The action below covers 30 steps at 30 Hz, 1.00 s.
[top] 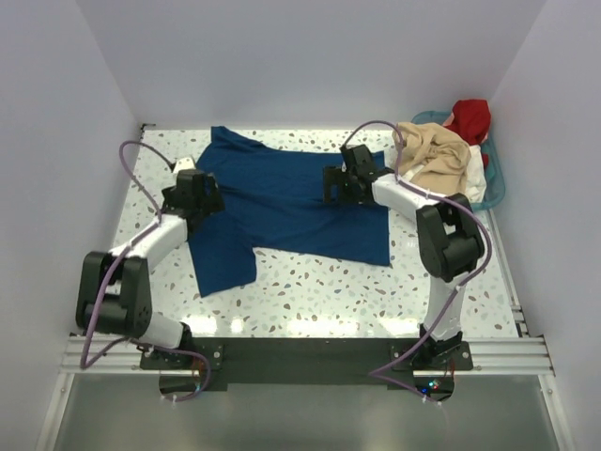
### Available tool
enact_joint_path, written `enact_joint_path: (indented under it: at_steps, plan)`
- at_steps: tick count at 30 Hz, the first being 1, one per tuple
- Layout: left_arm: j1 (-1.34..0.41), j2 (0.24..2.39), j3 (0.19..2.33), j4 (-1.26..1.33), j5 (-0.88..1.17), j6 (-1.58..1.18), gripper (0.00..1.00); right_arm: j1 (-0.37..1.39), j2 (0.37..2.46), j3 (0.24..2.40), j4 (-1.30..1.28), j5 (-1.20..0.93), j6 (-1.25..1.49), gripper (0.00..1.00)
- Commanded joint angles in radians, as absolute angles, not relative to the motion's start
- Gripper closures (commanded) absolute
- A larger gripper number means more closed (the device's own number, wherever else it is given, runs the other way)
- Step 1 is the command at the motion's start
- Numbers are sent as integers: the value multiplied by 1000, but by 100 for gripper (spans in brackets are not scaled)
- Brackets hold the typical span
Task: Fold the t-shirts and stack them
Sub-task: Flatten the tshirt out
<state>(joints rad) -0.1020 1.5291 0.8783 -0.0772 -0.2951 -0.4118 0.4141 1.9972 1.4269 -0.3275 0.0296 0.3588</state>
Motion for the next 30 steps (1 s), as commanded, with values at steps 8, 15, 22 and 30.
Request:
enact_joint_path:
  at_steps: [8, 15, 22, 30]
  plan:
    - [-230, 1082, 513, -221, -604, -748, 12, 414, 1714, 1154, -221, -26, 387, 1]
    - [-250, 922, 443, -414, -615, -880, 20, 414, 1606, 1037, -203, -17, 391, 1]
    - [-250, 857, 353, -408, -437, -933, 36, 414, 1517, 953, -210, -3, 388, 1]
    - [-250, 842, 337, -486, -410, -977, 44, 414, 1467, 933, -225, 12, 388, 1]
